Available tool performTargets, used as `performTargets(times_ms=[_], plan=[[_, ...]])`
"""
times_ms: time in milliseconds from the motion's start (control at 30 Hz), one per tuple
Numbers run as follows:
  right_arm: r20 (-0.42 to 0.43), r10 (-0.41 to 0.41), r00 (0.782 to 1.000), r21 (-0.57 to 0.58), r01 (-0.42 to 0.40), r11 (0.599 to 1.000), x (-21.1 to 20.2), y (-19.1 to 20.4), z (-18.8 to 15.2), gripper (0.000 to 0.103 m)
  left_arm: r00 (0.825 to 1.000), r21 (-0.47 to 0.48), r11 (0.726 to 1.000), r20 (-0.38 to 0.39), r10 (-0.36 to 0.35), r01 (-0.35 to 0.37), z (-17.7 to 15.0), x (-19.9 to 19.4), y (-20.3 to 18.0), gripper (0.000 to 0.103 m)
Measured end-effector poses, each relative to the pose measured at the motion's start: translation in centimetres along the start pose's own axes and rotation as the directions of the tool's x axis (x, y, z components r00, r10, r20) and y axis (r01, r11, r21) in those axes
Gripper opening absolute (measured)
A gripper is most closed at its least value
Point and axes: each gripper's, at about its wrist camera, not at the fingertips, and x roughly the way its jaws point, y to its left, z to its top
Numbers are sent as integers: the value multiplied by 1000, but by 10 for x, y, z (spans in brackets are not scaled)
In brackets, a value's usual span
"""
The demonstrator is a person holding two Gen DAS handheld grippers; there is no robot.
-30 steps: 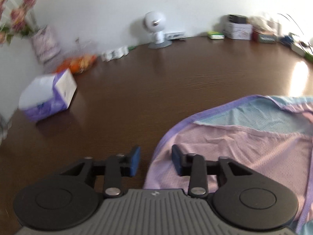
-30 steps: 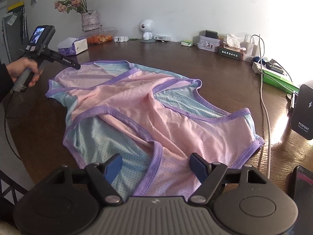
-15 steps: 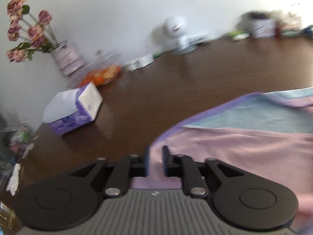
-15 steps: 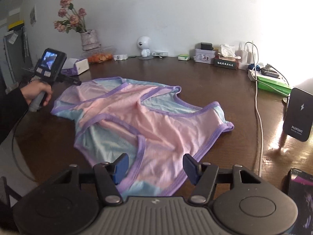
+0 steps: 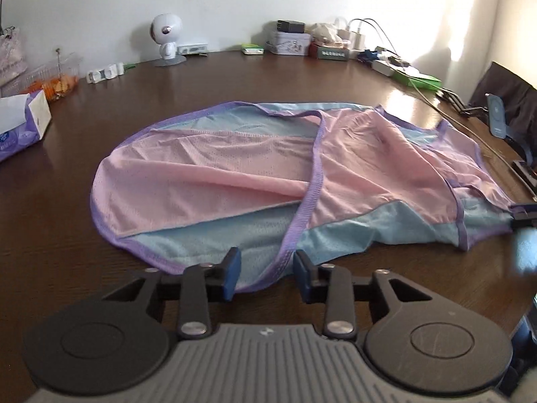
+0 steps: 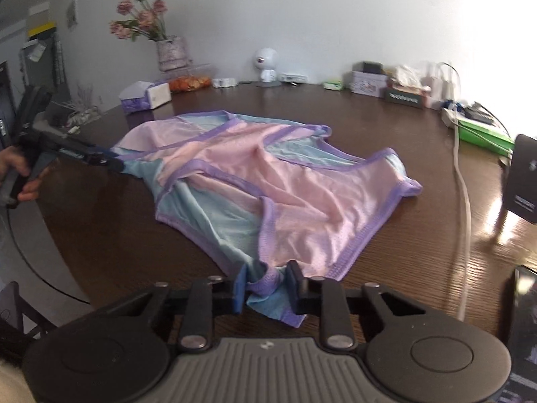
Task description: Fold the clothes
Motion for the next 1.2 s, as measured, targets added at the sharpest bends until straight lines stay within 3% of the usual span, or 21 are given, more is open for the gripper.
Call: performTargets(times_ms=[133,200,233,267,300,400,433,467,533,567,700,800,833,933,1000,1067,1200], plan=[[-9,-158,987,59,158,986,-10,-14,3,23,1000,11,1000,-26,-7,8,-4,-7,-2,26],[78,-145,986,41,142,989,-19,0,4,27,998,-21,998,9,-61,61,-1,-14,-6,27],[121,-137,983,32,134,990,-23,8,5,28,995,-33,995,38,-93,94,2,-16,-10,33],[142,-78,987,21,76,997,-22,17,7,34,992,-36,992,57,-117,119,4,-16,-13,42],[146,-22,989,5,22,1000,-16,25,8,41,990,-25,991,58,-128,130,6,-12,-17,44],[98,49,994,-20,-48,999,12,45,16,41,992,11,992,14,-129,129,6,4,-25,43],[85,62,994,-24,-60,998,20,49,17,41,992,13,991,6,-130,130,4,7,-25,35],[69,70,995,-30,-68,997,27,52,18,39,991,13,991,1,-132,132,1,7,-26,25],[45,62,997,-56,-59,997,33,57,17,33,990,-6,990,-8,-139,139,-2,6,-23,16],[37,55,998,-52,-53,997,33,55,17,23,990,-20,989,-13,-143,143,-4,6,-21,12],[-6,45,999,-16,-45,999,30,43,19,8,985,-74,983,-28,-169,166,-4,-2,-10,8],[-1,64,998,19,-64,998,24,35,25,11,981,-116,976,-40,-190,184,-1,-9,-1,10],[9,72,997,29,-72,997,22,33,27,12,980,-136,971,-17,-200,196,10,-10,4,12],[38,96,995,58,-98,994,15,28,35,14,977,-153,965,58,-205,211,59,0,9,43],[58,120,991,58,-124,991,20,30,42,23,975,-120,968,48,-215,220,94,31,-7,45],[43,114,992,43,-116,992,32,37,47,23,974,-105,968,12,-226,226,124,66,-24,45],[14,140,990,4,-140,990,42,52,49,23,979,-99,980,-95,-180,170,144,125,-47,42]])
